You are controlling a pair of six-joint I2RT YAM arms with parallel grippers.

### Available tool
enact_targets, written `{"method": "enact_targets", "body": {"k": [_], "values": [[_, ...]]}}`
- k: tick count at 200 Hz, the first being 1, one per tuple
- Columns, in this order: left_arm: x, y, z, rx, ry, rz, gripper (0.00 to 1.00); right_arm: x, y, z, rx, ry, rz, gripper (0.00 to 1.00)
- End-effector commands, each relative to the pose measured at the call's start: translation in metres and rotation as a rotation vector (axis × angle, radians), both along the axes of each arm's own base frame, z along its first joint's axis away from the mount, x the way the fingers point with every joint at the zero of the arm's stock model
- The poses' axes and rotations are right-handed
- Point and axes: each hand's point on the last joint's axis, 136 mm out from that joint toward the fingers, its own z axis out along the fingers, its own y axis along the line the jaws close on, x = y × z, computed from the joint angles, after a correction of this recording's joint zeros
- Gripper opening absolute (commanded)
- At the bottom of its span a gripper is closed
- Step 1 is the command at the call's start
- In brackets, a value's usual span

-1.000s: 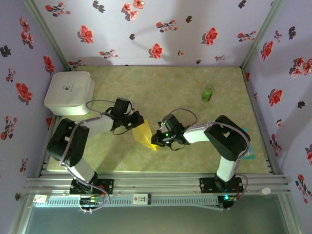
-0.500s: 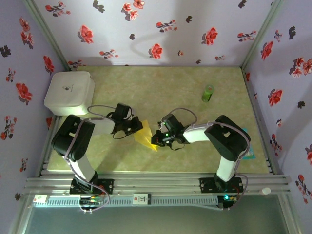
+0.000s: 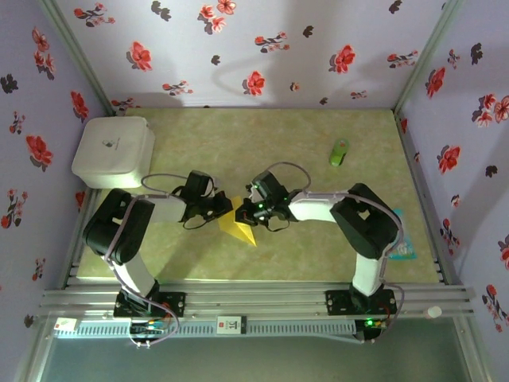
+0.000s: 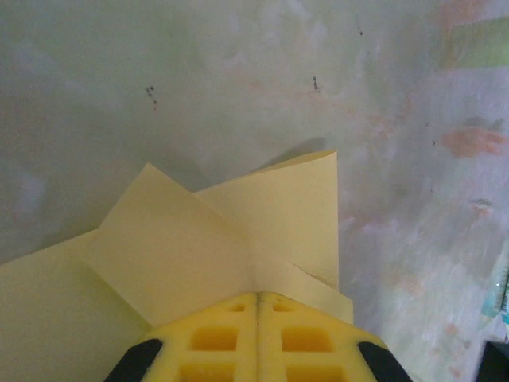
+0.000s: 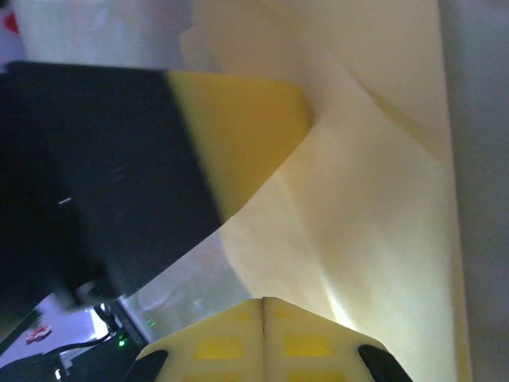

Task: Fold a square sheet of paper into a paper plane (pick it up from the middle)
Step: Fourth fold the wing at the center of the table.

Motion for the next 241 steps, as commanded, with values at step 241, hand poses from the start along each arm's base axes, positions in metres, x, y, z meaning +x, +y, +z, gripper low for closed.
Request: {"method": "enact_targets", "body": {"k": [241], "values": [[-0.013,0.024,-0.022,0.053,0.069,0.061,0.03,-0.030,-0.019,-0.014,-0.022,0.026,0.006,0.05]]}}
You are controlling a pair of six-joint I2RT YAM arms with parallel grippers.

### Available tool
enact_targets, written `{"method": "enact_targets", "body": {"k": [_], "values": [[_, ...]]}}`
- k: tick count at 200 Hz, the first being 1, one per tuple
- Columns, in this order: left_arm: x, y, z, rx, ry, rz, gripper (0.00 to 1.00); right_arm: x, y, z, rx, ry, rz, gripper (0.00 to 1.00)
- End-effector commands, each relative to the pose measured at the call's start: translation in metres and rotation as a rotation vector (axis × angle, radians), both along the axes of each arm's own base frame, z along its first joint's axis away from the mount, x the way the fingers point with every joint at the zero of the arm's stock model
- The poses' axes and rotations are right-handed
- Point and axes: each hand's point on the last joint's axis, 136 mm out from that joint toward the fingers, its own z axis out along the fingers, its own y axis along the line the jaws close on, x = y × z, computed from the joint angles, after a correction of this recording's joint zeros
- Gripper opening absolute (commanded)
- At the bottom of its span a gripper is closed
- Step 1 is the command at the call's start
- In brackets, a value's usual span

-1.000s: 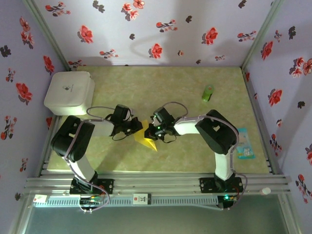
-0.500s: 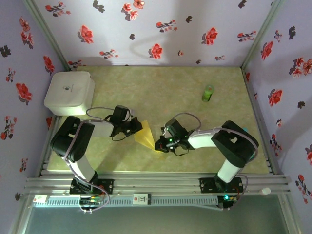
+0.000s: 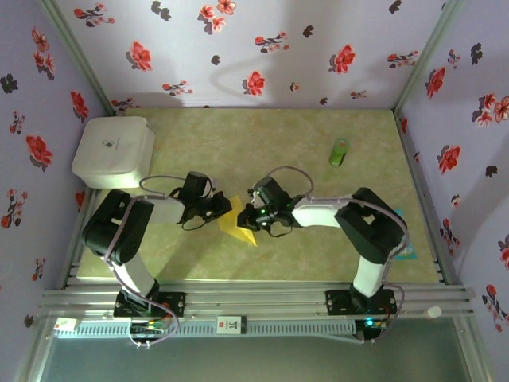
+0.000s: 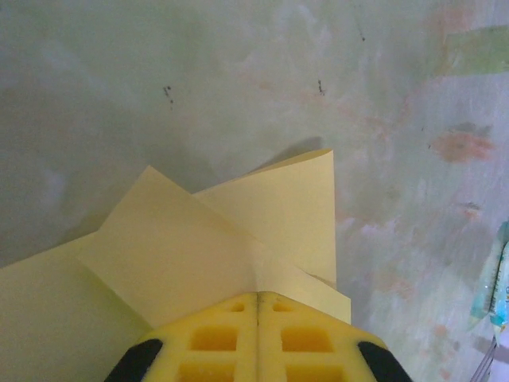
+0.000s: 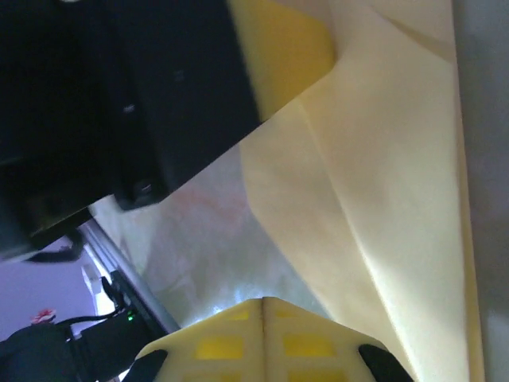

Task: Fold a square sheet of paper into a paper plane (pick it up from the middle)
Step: Fourth fold the wing at the center of the table.

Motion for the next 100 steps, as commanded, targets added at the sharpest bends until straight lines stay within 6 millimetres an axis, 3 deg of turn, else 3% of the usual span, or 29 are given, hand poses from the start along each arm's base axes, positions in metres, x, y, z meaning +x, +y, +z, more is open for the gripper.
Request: {"method": "enact_targets", "body": {"k": [1,65,100], "values": [[-0.013,0.021,-0.022,0.078,0.070,0.043,0.03,-0.010,-0.008,-0.020,-0.024,0.052,0.003,0.05],[-0.013,0.022,-0.023,0.082,0.076,0.050,0.02,-0.070,-0.056,-0.041,-0.073,0.126,0.029,0.05],[-0.014,0.022,-0.024,0.076,0.078,0.057,0.03,-0.083,-0.076,-0.037,-0.094,0.115,0.030,0.05]]}}
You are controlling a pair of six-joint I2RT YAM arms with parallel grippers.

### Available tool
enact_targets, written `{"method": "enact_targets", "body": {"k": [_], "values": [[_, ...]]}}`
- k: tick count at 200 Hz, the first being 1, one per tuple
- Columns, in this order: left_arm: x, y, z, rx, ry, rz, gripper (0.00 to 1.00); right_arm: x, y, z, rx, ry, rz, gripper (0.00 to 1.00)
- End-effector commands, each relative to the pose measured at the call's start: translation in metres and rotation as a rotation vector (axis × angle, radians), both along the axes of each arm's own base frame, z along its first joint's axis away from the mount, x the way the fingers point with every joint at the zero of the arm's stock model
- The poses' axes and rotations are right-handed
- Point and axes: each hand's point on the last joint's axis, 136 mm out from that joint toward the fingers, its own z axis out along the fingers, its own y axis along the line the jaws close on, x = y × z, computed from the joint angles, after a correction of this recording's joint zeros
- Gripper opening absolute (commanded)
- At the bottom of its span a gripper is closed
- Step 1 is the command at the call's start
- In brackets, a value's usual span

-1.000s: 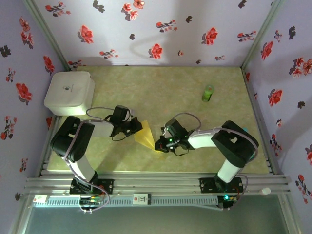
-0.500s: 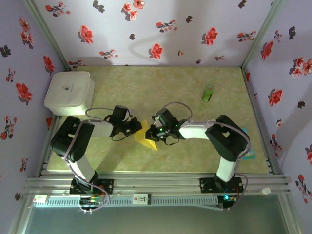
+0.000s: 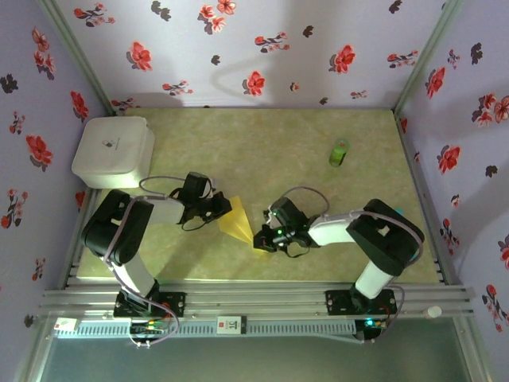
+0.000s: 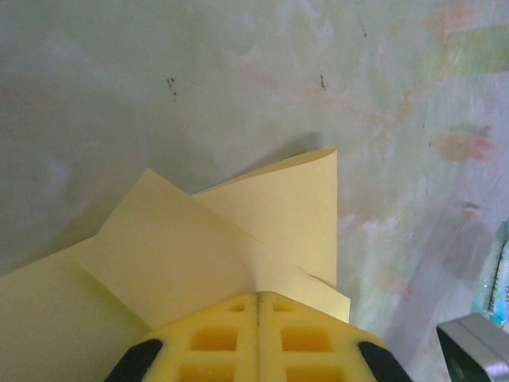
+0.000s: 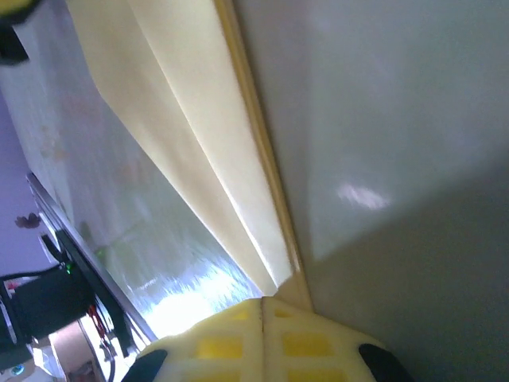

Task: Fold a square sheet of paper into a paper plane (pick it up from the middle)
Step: Fourth fold the wing at the center of the table.

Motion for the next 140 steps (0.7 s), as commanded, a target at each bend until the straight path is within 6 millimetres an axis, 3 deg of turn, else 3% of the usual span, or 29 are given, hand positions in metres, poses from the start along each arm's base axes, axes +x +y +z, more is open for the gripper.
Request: {"method": "enact_targets", "body": {"k": [1,38,58,99,140], "values": [[-0.012,0.021,-0.024,0.077,0.076,0.055,0.03,-0.022,-0.022,-0.011,-0.075,0.053,0.014,0.05],[-0.013,0.020,-0.021,0.069,0.070,0.053,0.03,0.007,-0.008,0.033,-0.024,-0.085,-0.017,0.05],[-0.015,0.019,-0.020,0.062,0.067,0.054,0.03,0.028,-0.001,0.045,-0.032,-0.141,-0.034,0.05],[-0.017,0.016,-0.019,0.055,0.063,0.047,0.03,0.062,0.023,0.044,0.010,-0.129,-0.073,0.05],[-0.017,0.015,-0.018,0.053,0.059,0.043,0.03,0.072,0.042,0.031,0.045,-0.078,-0.065,0.06]]}}
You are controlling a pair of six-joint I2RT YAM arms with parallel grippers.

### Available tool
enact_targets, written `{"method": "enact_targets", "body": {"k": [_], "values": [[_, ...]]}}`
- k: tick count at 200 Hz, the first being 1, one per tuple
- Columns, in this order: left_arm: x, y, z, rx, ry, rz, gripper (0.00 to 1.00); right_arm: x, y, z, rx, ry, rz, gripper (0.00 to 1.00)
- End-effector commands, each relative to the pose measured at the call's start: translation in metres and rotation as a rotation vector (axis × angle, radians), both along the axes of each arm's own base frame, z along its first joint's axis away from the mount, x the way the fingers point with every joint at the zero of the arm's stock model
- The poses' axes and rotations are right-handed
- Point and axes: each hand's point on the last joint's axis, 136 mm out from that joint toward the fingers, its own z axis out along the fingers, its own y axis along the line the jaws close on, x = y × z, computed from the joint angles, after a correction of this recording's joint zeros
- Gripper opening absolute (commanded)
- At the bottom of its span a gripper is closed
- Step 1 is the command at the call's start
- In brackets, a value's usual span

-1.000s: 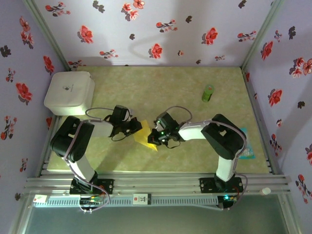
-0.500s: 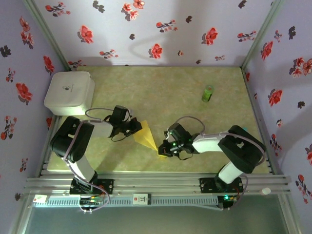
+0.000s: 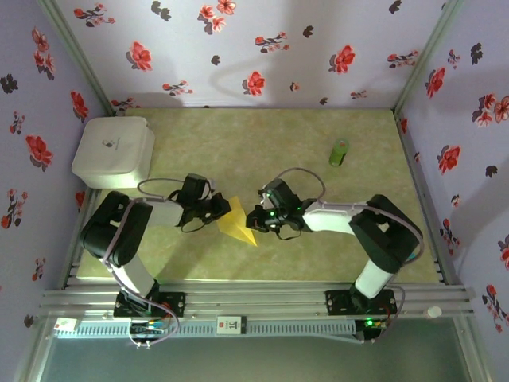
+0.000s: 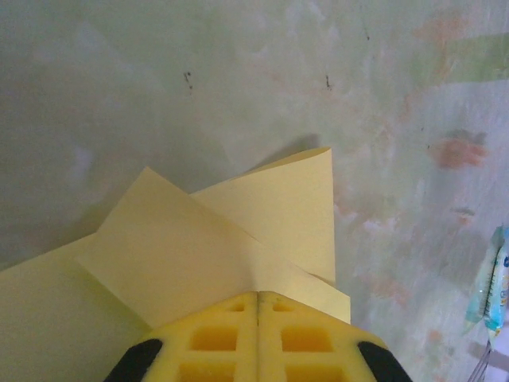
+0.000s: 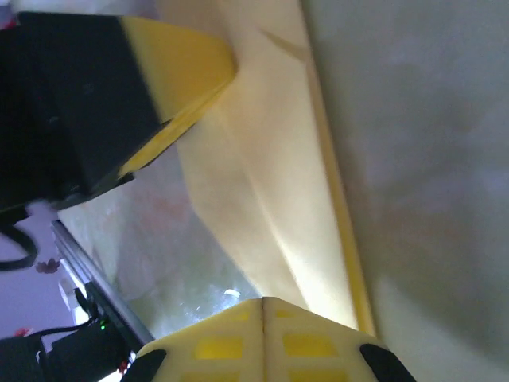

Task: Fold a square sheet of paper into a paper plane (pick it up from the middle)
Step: Fourth fold the wing at the center of the table.

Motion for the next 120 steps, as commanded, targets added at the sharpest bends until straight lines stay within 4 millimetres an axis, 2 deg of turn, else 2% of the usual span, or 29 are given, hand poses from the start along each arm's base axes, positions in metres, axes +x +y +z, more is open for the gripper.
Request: {"method": "enact_targets", "body": {"k": [1,28,61,86,120], "values": [[-0.015,0.013,-0.019,0.063,0.068,0.023,0.03,0.009,0.014,0.003,0.042,0.009,0.006,0.06],[-0.014,0.012,-0.017,0.063,0.063,0.020,0.03,0.008,0.013,-0.010,0.022,0.030,0.005,0.07],[-0.012,0.007,-0.011,0.047,0.051,-0.006,0.05,-0.011,-0.008,-0.044,-0.068,0.092,0.011,0.04],[-0.006,-0.004,0.014,0.001,0.003,-0.039,0.10,-0.026,-0.025,-0.063,-0.118,0.136,0.002,0.01],[-0.001,-0.018,0.048,-0.014,-0.059,-0.081,0.14,-0.028,-0.029,-0.065,-0.129,0.137,-0.004,0.00]]}}
